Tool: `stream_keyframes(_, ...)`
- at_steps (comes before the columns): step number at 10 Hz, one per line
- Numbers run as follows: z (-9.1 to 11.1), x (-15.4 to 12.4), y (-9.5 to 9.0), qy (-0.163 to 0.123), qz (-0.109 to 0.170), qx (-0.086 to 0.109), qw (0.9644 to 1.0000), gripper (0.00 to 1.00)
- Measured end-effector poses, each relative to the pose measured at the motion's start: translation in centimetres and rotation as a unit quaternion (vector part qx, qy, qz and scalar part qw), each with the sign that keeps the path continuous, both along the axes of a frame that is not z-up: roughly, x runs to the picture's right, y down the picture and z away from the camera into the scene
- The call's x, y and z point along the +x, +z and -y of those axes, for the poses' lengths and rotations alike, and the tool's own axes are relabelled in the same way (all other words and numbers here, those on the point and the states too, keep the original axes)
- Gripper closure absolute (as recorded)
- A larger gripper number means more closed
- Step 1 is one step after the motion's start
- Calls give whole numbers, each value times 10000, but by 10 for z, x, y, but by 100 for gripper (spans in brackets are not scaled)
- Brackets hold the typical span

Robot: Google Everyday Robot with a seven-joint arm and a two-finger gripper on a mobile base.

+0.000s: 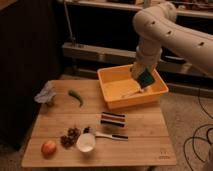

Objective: Wipe tray with sponge

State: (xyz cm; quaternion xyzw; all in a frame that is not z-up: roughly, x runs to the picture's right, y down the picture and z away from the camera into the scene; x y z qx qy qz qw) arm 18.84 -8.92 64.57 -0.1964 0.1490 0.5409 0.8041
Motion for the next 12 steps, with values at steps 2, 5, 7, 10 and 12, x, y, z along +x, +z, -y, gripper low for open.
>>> stream_keyframes(2,17,10,6,245,669,306,9970,100)
stream_keyframes(5,30,-20,35,135,1111,363,9931,100)
stream_keyframes(7,32,-25,65,104,1113,347,9931,100)
stream_keyframes(10,32,-24,70,118,1082,353,9934,100)
stream_keyframes(12,32,-27,70,113,1098,349,9933,100)
